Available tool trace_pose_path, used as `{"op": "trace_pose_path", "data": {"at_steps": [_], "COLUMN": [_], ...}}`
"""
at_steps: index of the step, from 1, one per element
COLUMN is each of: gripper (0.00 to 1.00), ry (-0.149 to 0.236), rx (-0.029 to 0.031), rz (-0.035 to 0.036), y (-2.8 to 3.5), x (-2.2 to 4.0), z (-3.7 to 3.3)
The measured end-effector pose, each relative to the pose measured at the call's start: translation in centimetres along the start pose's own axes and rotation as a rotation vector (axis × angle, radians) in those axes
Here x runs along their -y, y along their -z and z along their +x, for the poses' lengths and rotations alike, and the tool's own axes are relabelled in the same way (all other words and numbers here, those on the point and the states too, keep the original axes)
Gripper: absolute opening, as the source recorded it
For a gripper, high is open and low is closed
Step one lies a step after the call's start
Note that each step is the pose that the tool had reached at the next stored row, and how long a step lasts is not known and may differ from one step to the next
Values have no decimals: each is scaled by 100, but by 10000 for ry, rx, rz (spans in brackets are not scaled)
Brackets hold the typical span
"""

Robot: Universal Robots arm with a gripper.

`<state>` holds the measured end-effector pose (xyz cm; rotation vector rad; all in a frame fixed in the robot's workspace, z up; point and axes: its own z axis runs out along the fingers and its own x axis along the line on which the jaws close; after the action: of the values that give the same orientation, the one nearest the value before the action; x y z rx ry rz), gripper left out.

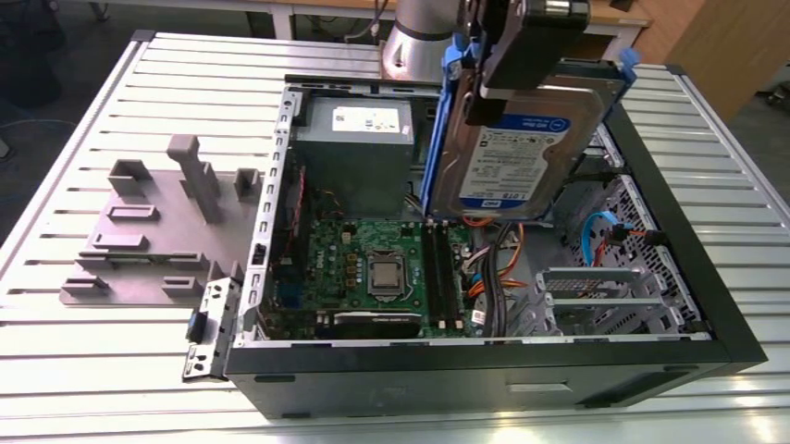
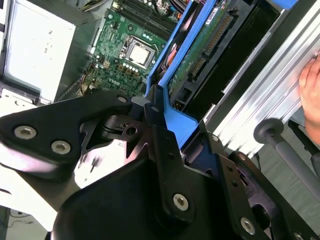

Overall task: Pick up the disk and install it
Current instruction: 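Insert the disk into the insertion slot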

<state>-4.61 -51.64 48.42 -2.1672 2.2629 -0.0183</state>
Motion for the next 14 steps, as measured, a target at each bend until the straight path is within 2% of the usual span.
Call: {"op": "trace_pose_path", "data": {"at_steps": [7, 14], "gripper": [36, 36], "ry": [1, 1], "rx": [-22, -34], "rz": [0, 1], "y": [-12, -32], "x": [54, 80], "z": [15, 92]}}
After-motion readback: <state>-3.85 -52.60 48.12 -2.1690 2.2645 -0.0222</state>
